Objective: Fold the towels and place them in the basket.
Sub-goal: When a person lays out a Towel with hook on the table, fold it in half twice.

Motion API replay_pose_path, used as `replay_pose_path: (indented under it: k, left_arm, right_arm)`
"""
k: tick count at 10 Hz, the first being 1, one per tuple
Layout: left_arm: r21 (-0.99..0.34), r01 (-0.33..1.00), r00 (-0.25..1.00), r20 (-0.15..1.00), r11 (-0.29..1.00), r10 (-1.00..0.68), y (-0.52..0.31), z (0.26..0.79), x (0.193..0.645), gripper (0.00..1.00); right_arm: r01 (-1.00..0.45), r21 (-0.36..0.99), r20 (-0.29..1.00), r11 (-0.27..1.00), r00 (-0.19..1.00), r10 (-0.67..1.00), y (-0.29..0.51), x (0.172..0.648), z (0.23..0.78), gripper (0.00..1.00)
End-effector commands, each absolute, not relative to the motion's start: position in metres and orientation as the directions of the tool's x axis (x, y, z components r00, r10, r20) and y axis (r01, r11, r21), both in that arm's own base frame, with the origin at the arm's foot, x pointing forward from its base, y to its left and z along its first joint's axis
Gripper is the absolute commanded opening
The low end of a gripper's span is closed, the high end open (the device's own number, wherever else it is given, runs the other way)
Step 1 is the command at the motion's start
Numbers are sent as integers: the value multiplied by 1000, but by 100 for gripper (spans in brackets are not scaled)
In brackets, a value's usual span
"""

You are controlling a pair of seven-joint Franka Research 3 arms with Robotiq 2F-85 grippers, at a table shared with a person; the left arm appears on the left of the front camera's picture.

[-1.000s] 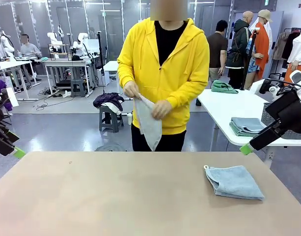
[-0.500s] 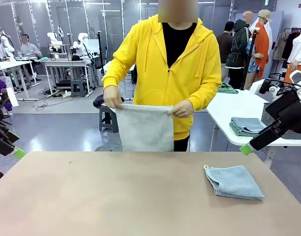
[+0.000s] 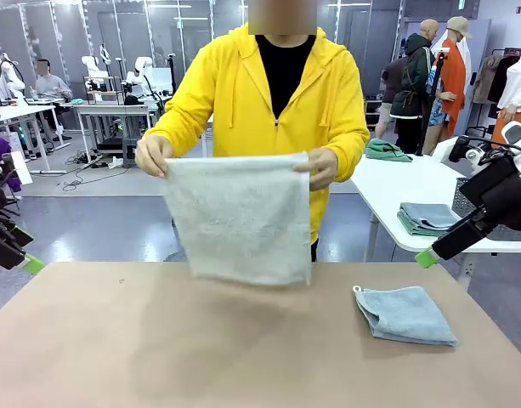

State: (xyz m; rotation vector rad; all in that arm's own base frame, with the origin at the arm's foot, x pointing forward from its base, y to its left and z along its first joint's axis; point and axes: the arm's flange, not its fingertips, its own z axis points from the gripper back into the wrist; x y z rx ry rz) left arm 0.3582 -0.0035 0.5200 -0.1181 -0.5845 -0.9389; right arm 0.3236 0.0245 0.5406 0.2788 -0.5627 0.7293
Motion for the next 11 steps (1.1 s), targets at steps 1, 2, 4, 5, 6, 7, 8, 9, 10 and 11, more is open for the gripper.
replay_pose_path:
  k: [1,2,4,5,6,7,8,9,10,11]
  left_arm:
    - [152,794,447,511,589,-734,-4,520,357,100]
    - [152,794,447,511,589,-734,-4,520,357,100]
    - [152,794,447,511,589,-734,-4,520,357,100]
    - [152,794,447,511,589,-734,-4,520,357,100]
    - [152,794,447,511,589,-734,-4,520,357,100]
    - [152,794,447,511,589,-734,-4,520,357,100]
    - [152,794,447,511,589,-734,-4,520,357,100]
    - [152,794,447,511,589,-734,-4,520,357,100]
    - [152,794,447,511,589,-734,-4,520,357,100]
    - [152,794,447,511,589,-734,-4,520,357,100]
  right_arm:
    - [-683,46,573,729,616,541,25,324,541,100]
    - [-683,46,573,729,616,541,25,324,541,100]
    - [-683,46,573,729,616,541,25,324,541,100]
    - [-683,46,573,729,616,541,25,324,541,100]
    - [-683,46,573,729,616,541,25,324,541,100]
    - [-683,46,573,729,616,541,25,324,541,100]
    - [-683,46,573,729,616,541,25,324,541,100]
    - [-683,46,573,729,616,541,25,324,541,100]
    - [-683,46,573,729,616,541,25,324,541,100]
    - [-683,46,573,729,616,541,25,324,541,100]
